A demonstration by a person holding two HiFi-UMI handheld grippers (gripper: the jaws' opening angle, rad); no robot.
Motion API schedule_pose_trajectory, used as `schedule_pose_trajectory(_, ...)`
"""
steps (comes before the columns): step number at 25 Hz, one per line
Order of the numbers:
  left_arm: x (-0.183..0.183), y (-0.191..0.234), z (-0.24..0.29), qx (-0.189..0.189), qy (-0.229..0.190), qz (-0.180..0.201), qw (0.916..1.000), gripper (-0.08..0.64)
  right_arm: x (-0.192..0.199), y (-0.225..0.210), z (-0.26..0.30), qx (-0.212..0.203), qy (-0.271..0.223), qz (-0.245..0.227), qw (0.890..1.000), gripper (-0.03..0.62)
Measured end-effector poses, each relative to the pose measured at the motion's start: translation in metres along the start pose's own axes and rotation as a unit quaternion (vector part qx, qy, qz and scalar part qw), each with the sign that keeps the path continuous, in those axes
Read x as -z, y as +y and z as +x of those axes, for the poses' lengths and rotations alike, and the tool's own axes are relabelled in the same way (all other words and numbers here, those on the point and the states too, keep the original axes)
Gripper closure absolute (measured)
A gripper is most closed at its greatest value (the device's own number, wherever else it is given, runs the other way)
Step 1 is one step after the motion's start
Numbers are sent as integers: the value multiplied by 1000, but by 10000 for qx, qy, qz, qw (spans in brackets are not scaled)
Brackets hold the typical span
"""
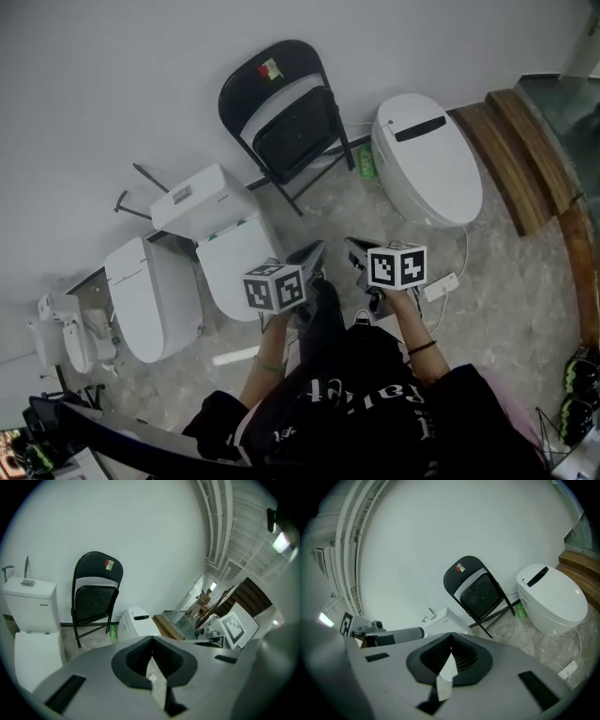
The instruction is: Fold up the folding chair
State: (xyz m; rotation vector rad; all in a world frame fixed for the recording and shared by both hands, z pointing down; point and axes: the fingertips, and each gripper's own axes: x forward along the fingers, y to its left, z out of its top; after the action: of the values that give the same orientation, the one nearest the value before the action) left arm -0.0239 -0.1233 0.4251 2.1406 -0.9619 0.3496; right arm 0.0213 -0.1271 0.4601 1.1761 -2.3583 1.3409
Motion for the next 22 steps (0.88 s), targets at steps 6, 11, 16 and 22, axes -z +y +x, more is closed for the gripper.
schedule_pose_trajectory(6, 48, -32, -25, -221, 222, 313, 9990, 557, 34, 9, -24, -182, -39, 143, 9997, 578)
schedule_pose_trajectory(11, 66, -37, -47, -229, 247, 248, 9991, 557, 49, 23, -31, -266, -83, 228, 9994, 578)
schedule_pose_trajectory(16, 66, -31, -68, -174, 150, 357, 9991, 557, 53, 40, -28, -186, -248, 234, 9992, 578)
schedule_pose_trajectory(22, 76, -11, -109, 38, 134, 422, 9990, 557, 79, 78, -15, -6, -372, 230, 9990, 578)
